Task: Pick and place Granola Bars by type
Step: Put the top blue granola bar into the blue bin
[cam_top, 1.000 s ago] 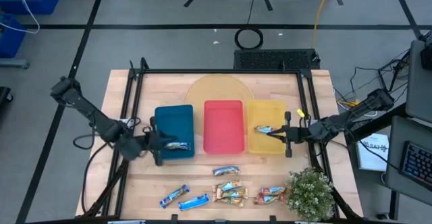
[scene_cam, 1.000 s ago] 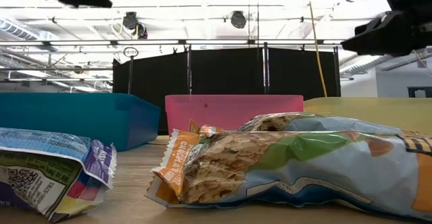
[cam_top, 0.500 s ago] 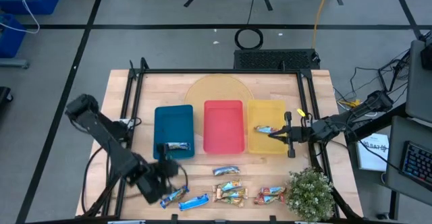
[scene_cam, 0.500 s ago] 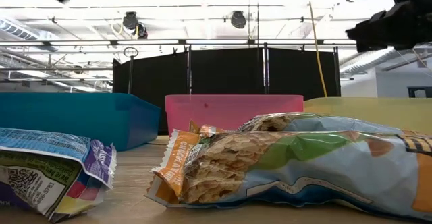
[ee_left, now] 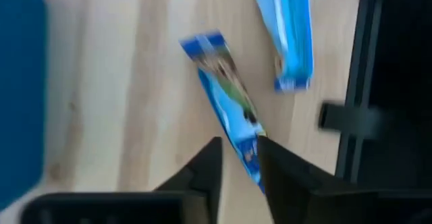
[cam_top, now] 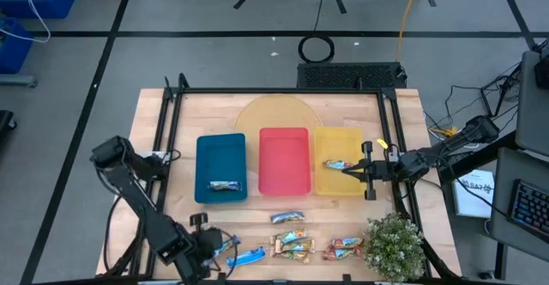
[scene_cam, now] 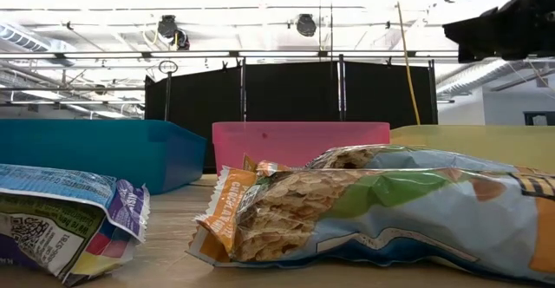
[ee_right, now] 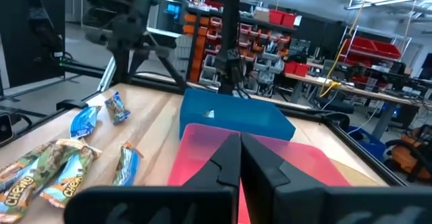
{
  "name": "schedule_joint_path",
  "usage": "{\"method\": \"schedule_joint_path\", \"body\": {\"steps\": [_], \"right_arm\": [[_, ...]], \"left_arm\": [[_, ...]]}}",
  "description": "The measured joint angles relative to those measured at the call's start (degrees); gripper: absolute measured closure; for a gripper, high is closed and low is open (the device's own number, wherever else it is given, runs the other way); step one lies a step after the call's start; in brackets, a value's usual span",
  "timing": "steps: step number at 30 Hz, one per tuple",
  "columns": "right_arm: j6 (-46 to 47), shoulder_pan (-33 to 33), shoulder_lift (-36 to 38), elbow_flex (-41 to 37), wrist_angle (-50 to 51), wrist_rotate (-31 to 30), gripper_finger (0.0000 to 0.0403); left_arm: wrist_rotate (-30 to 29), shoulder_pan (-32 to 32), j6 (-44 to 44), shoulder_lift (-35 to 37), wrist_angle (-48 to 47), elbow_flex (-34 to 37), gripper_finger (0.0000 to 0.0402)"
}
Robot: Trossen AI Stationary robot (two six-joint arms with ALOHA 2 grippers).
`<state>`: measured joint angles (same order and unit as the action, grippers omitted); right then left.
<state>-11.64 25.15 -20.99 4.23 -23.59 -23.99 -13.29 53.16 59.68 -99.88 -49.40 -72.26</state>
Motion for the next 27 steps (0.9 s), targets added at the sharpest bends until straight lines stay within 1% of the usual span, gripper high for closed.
{"method": "schedule_joint_path", "body": {"steps": [3, 5, 8, 13, 18, 22, 27], "right_arm": [[-0.03, 0.0, 0.0, 0.0, 0.07, -0.04, 0.0403], [-0.26, 0.0, 0.0, 0.0, 0.05, -0.05, 0.0403], [-0.55, 0.0, 0.0, 0.0, 0.06, -0.07, 0.0403], [-0.66, 0.0, -0.01, 0.0, 0.26, -0.11, 0.0403], [-1.55, 0.0, 0.0, 0.0, 0.26, -0.13, 0.0403], [-2.35, 0.0, 0.0, 0.0, 0.28, -0.14, 0.0403], [-2.8, 0.0, 0.0, 0.0, 0.27, -0.15, 0.0403]], "left_arm": [[1.97, 0.8, 2.18, -2.08, -0.04, 0.04, 0.0245], [3.84, 0.41, 5.5, -3.16, 0.0, 0.04, 0.021], [5.81, -0.39, 7.53, -4.59, 0.19, 0.04, 0.0162], [8.81, -1.6, 7.57, -6.62, 2.95, 0.06, 0.0101], [8.79, -2.56, 8.12, -8.87, 4.28, 0.06, 0.007], [8.81, -3.5, 7.22, -11.83, 4.16, -0.01, 0.0065], [9.24, -3.76, 5.37, -13.42, 4.28, -0.27, 0.0064]]}}
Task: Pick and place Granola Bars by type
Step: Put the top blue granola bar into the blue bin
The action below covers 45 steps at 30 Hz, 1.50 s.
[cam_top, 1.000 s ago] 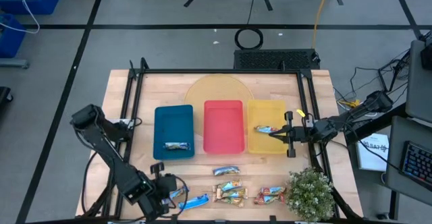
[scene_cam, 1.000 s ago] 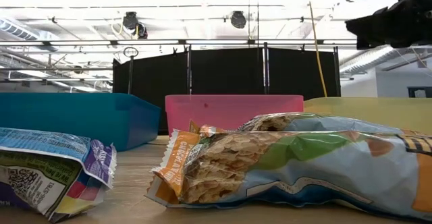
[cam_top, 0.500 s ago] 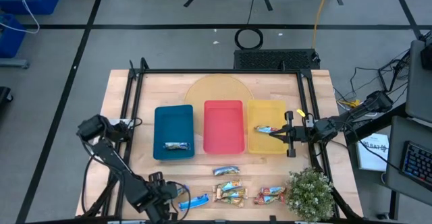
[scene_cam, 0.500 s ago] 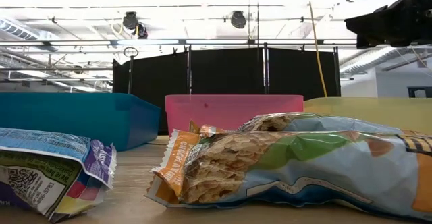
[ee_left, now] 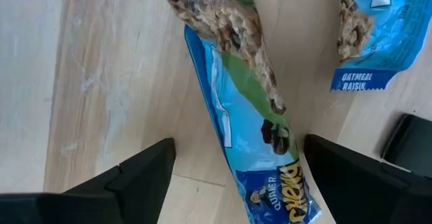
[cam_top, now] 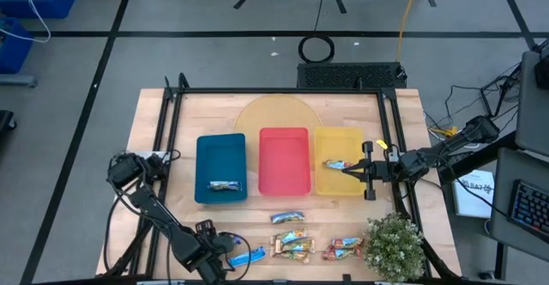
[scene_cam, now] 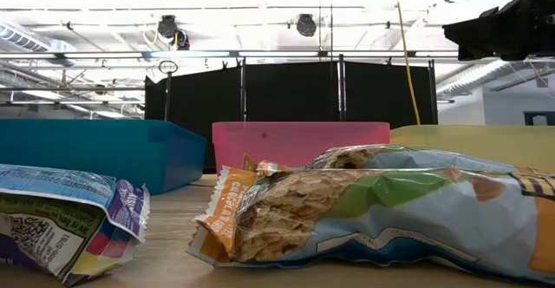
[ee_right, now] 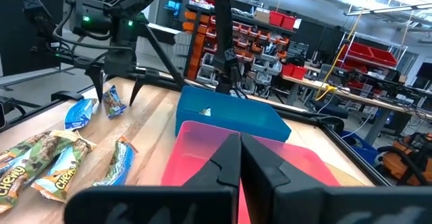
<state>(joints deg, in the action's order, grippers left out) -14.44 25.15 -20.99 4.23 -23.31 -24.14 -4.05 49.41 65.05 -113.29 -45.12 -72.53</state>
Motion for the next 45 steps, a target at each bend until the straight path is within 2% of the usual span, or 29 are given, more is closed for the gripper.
{"method": "schedule_joint_path", "body": {"steps": [3, 6, 10, 16, 18, 22, 25, 30, 33, 35, 37, 41, 45], "right_arm": [[0.0, 0.0, -0.02, 0.0, 0.0, 0.0, 0.0403], [-0.01, 0.0, -0.02, 0.0, 0.0, 0.0, 0.0403], [-0.73, 0.0, 0.0, 0.0, -0.02, 0.0, 0.0403], [-1.27, 0.0, -0.02, 0.0, -0.02, 0.01, 0.0403], [-1.27, 0.02, -0.02, 0.0, -0.02, 0.02, 0.0403], [-1.27, 0.02, -0.02, 0.0, 0.0, 0.02, 0.0403], [-1.27, 0.01, -0.06, 0.0, -0.02, 0.02, 0.0403], [-1.27, 0.0, -0.09, 0.0, 0.0, 0.11, 0.0403], [-1.16, 0.0, -0.09, 0.0, 0.0, 0.13, 0.0403], [-0.75, 0.0, -0.09, 0.0, -0.01, 0.17, 0.0403], [-0.25, 0.02, -0.09, 0.0, 0.0, 0.17, 0.0403], [-0.24, 0.02, -0.09, 0.0, 0.03, 0.2, 0.0403], [-0.24, 0.0, -0.09, 0.0, 0.05, 0.26, 0.0403]], "left_arm": [[0.07, 0.0, 0.12, 0.29, -0.09, 0.07, 0.0072], [1.18, -0.22, 1.06, 1.05, -0.28, 0.24, 0.0108], [2.93, -1.25, 1.68, 1.72, -0.67, 0.42, 0.0187], [7.45, -2.57, -1.09, 1.85, -1.18, 0.39, 0.0329], [9.51, -3.13, -3.14, 1.96, -2.56, -0.39, 0.0351], [8.52, -3.64, -7.21, 4.4, -6.9, -3.18, 0.0359], [4.03, -3.54, -8.0, 7.81, -13.73, -6.14, 0.0362], [-7.72, -4.37, -8.41, 14.72, -32.3, -11.74, 0.036], [-16.96, -6.23, -8.85, 18.59, -40.58, -11.4, 0.0366], [-21.51, -7.82, -10.71, 21.5, -41.38, -9.02, 0.0366], [-22.33, -10.33, -13.52, 23.95, -40.02, -5.35, 0.0367], [-22.15, -17.19, -21.36, 26.84, -35.71, 3.52, 0.0365], [-18.18, -23.31, -30.28, 27.51, -27.26, 12.04, 0.037]]}}
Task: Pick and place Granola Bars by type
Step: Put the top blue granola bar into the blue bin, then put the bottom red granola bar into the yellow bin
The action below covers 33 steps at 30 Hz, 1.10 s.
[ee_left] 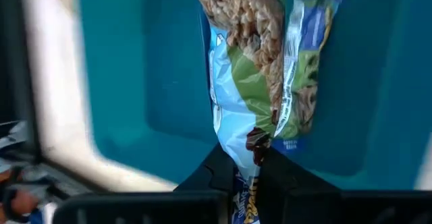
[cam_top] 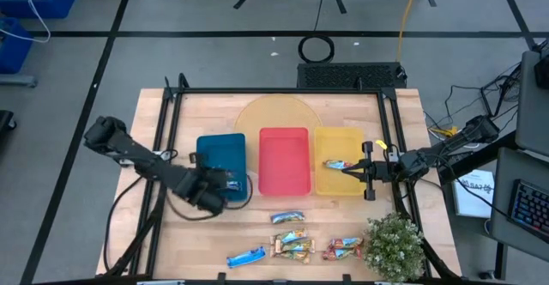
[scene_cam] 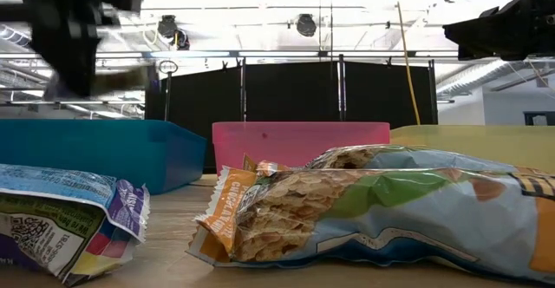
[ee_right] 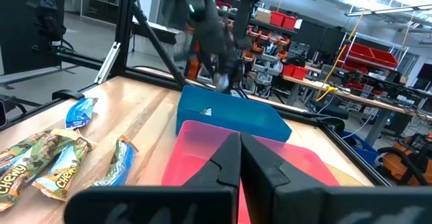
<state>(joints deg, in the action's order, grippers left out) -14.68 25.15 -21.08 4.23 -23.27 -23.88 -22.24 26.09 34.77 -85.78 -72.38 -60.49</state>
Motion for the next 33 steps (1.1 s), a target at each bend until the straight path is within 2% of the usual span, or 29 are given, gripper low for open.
{"method": "schedule_joint_path", "body": {"steps": [5, 7, 12, 16, 21, 28, 33], "right_arm": [[-0.24, 0.01, 0.0, 0.0, 0.37, 0.13, 0.0403], [-0.92, 0.02, 0.0, 0.0, 0.37, 0.14, 0.0403], [-1.03, 0.0, 0.0, 0.0, 0.39, 0.15, 0.0403], [-1.22, 0.02, 0.0, 0.0, 0.39, 0.15, 0.0403], [-1.2, 0.0, 0.0, 0.0, 0.41, 0.18, 0.0403], [-1.2, 0.02, 0.02, 0.0, 1.23, 0.2, 0.0403], [-1.44, 0.01, 0.0, 0.0, 1.75, 0.21, 0.0403]], "left_arm": [[5.84, -4.86, -7.04, -0.47, 10.5, 8.13, 0.0368], [6.23, -5.9, -8.46, -0.49, 12.78, 9.92, 0.0366], [7.34, -7.17, -10.53, -0.43, 15.44, 10.78, 0.0372], [10.63, -7.27, -12.78, -0.43, 18.64, 10.78, 0.0369], [10.55, -7.25, -10.92, -0.43, 20.24, 10.78, 0.0354], [11.45, -7.27, -8.97, -0.43, 18.27, 10.38, 0.028], [12.89, -6.6, -8.61, -0.37, 10.25, 5.61, 0.0217]]}}
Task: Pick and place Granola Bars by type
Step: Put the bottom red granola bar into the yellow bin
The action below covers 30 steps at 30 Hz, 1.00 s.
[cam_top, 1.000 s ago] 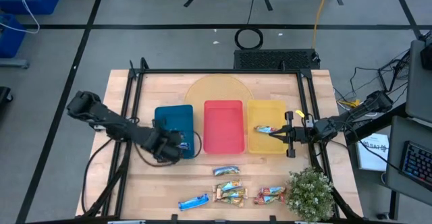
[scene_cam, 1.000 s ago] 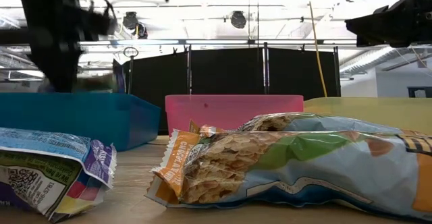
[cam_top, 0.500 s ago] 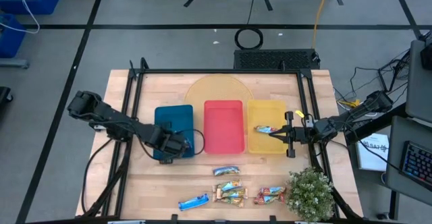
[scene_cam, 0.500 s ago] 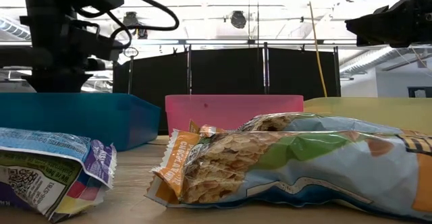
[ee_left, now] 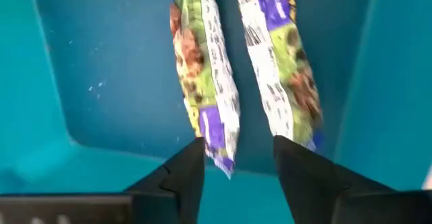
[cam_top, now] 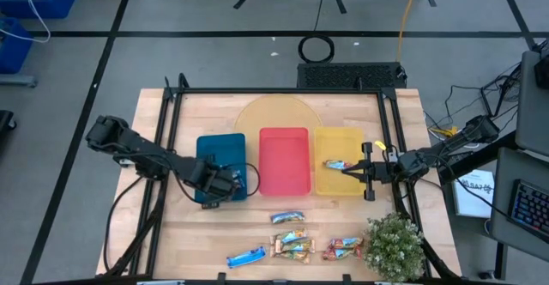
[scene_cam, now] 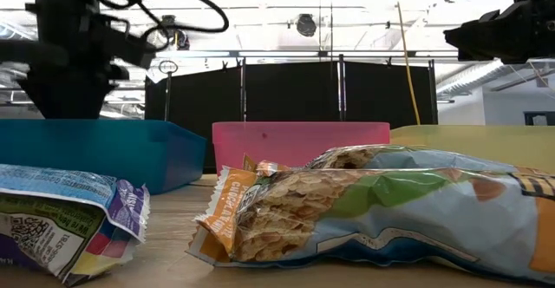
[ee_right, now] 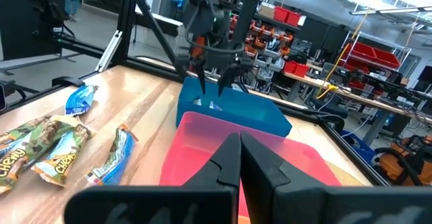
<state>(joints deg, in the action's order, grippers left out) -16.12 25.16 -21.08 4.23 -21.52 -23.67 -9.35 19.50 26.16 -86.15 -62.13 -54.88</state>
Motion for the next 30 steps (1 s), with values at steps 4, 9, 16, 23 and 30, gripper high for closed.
{"method": "schedule_joint_path", "body": {"steps": [4, 9, 16, 23, 30], "right_arm": [[-0.5, 0.01, 0.0, 0.0, 0.02, 0.06, 0.0403], [-2.02, 0.01, 0.02, 0.0, 0.26, 4.19, 0.0403], [-2.8, 0.03, 0.02, 0.0, -0.07, 5.97, 0.0403], [-4.83, 0.03, 0.0, 0.0, -0.12, 5.95, 0.0403], [-5.78, 0.03, 0.01, 0.0, -0.82, 5.76, 0.0403]], "left_arm": [[-1.96, 4.77, -2.48, 1.81, -2.27, -6.63, 0.02], [-15.68, 14.55, -12.23, 12.14, 6.45, -10.8, 0.0226], [-31.67, 23.44, -24.82, 35.91, 30.73, 0.83, 0.0371], [-37.36, 21.11, -28.5, 51.26, 54.21, 23.39, 0.039], [-36.06, 18.97, -39.75, 53.27, 86.95, 44.63, 0.0397]]}}
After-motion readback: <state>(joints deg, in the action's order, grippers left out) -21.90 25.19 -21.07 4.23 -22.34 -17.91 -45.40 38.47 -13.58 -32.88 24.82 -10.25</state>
